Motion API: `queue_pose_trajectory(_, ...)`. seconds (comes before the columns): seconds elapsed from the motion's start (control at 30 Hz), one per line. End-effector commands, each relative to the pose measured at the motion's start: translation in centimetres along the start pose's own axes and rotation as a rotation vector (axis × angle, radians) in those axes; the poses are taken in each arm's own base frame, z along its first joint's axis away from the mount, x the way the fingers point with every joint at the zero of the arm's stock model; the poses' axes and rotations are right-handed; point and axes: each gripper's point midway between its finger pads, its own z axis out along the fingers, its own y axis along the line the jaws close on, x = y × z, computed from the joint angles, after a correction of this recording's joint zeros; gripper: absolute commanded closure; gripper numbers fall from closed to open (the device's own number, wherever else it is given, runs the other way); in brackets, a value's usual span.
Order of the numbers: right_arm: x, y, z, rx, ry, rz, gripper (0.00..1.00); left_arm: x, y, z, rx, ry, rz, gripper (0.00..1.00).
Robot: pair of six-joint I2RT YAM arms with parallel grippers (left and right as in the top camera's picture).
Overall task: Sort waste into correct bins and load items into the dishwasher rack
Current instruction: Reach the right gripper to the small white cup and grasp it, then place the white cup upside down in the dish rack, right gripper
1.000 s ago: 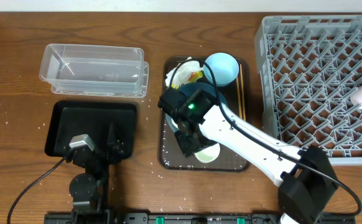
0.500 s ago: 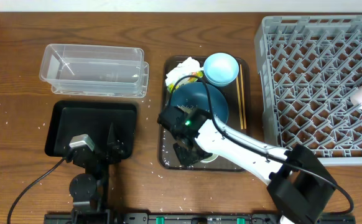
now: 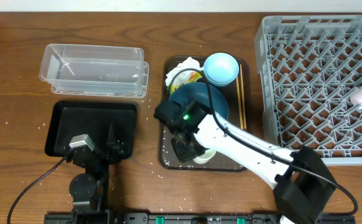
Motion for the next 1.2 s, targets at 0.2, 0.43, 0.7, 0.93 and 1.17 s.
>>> queue_pose_trajectory(0.2,-3.7,-3.0,-6.5,0.036,-0.107,0.001,0.99,1.7,0.6,0.1,-0.022,0.045,0.02,0.05)
queue_pose_trajectory(0.43,-8.1,-14.6,-13.9,0.169,-0.26,0.184,0.99,1.7,0.6,0.1,-0.022,0.045,0.02,0.05)
queue_pose_trajectory(0.7,-11.9,-28.8,-19.0,-0.063,-0.518,0.345,0.99,1.7,0.6,0.1,-0.022,0.045,0.02,0.05)
queue_pose_trajectory(0.93,-13.7,-39.9,-21.3,-0.318,-0.841,0.45,0.99,1.7,0.6,0.1,-0.022,0.045,0.02,0.05)
queue_pose_trajectory(1.17,-15.3,-47.3,-17.2,-0.554,-0.968,0.51,0.99,1.7,0.6,0.1,-0.022,0.045,0.02,0.05)
